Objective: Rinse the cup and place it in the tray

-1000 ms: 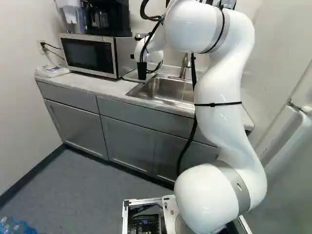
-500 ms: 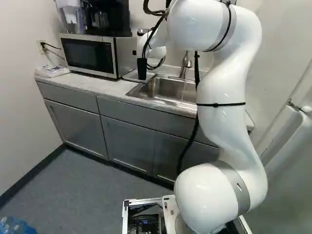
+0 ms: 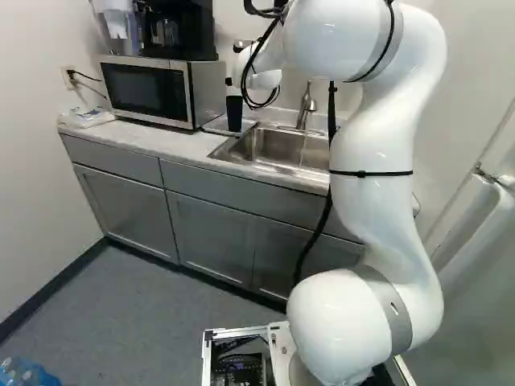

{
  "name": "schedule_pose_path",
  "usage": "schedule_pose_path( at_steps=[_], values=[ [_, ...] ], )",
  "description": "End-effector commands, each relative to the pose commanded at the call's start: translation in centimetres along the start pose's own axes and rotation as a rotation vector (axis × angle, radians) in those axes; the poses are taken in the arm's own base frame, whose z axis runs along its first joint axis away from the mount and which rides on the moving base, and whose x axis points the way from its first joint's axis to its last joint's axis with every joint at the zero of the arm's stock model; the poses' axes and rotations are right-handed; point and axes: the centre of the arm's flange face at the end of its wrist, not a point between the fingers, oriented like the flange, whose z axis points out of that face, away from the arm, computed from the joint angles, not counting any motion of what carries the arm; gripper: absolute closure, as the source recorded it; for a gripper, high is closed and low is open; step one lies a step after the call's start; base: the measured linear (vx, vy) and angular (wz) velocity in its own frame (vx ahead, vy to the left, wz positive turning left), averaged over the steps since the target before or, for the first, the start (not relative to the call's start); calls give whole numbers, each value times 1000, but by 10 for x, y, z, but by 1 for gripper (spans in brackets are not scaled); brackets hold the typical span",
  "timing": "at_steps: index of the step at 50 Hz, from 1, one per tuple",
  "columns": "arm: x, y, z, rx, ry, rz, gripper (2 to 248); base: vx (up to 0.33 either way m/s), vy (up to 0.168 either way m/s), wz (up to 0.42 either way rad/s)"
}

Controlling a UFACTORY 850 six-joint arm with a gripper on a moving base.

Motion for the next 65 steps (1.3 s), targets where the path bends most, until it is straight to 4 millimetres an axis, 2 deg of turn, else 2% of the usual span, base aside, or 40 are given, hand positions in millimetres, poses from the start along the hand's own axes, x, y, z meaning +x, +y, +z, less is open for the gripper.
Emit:
schedule_pose_path(
  at_steps=[21, 65],
  values=[
    [17, 26, -12, -36, -21, 7, 3, 0, 0, 0],
    [57, 86, -49, -125, -14, 23, 3, 0, 0, 0]
  ],
)
